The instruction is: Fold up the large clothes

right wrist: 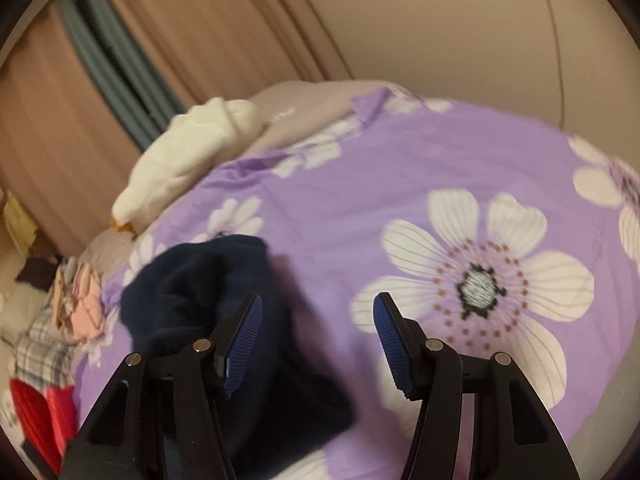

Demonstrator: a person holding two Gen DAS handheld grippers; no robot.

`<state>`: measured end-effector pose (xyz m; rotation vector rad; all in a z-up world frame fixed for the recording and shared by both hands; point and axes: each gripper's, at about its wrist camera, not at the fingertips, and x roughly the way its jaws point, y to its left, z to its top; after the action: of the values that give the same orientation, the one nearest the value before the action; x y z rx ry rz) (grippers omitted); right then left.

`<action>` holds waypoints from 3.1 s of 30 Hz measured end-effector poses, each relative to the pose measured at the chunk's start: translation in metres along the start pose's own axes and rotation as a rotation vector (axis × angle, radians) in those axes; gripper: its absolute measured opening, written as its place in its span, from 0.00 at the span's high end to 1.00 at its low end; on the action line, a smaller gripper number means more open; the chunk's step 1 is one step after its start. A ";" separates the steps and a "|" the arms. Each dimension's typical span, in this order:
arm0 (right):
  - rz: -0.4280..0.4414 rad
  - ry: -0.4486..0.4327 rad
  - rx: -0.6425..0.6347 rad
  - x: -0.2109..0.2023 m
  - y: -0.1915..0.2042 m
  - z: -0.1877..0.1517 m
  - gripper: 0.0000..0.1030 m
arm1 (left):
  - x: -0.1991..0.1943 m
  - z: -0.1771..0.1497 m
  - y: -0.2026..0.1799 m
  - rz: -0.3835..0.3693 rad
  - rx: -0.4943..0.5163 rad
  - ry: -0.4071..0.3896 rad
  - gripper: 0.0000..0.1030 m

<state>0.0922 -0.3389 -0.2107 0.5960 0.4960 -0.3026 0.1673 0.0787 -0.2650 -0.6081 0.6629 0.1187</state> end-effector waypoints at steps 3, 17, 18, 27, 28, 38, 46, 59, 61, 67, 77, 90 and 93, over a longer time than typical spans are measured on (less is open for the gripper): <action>0.008 -0.037 -0.012 -0.004 0.028 0.008 0.43 | -0.001 0.005 0.006 -0.005 -0.031 0.003 0.03; -0.347 -0.069 -0.172 0.105 0.022 -0.049 0.61 | -0.008 0.013 0.021 0.009 -0.008 0.023 0.03; -0.327 -0.097 -0.127 0.105 0.003 -0.053 0.61 | -0.008 0.013 0.020 0.021 0.010 0.019 0.03; -0.307 -0.107 -0.126 0.101 -0.012 -0.050 0.55 | 0.010 0.004 0.015 0.067 0.039 0.060 0.03; -0.303 -0.112 -0.120 0.101 -0.013 -0.051 0.55 | 0.011 0.002 0.012 0.075 0.047 0.059 0.03; -0.286 -0.084 -0.127 0.097 -0.010 -0.053 0.50 | 0.025 -0.020 -0.018 0.082 0.160 0.066 0.03; -0.255 -0.055 -0.136 0.096 -0.023 -0.049 0.36 | 0.028 -0.030 -0.028 0.111 0.215 0.043 0.03; -0.169 0.008 -0.053 0.101 -0.032 -0.045 0.33 | 0.048 -0.048 -0.030 0.101 0.213 0.171 0.03; -0.118 0.068 0.001 0.106 -0.040 -0.039 0.29 | 0.043 -0.046 -0.029 0.073 0.192 0.163 0.03; 0.145 0.168 0.107 0.097 -0.057 -0.028 0.27 | 0.036 -0.041 -0.033 0.021 0.174 0.133 0.03; 0.494 0.234 0.119 0.077 -0.062 -0.024 0.12 | 0.035 -0.047 -0.079 -0.345 0.194 0.210 0.01; 0.651 0.565 0.200 0.152 -0.049 -0.037 0.02 | 0.123 -0.060 -0.133 -0.573 0.090 0.594 0.00; 0.683 0.619 0.250 0.169 -0.047 -0.039 0.01 | 0.145 -0.060 -0.143 -0.581 0.082 0.669 0.00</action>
<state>0.2013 -0.3744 -0.3496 1.0689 0.8148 0.4960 0.2907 -0.0850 -0.3202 -0.7429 1.0975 -0.6780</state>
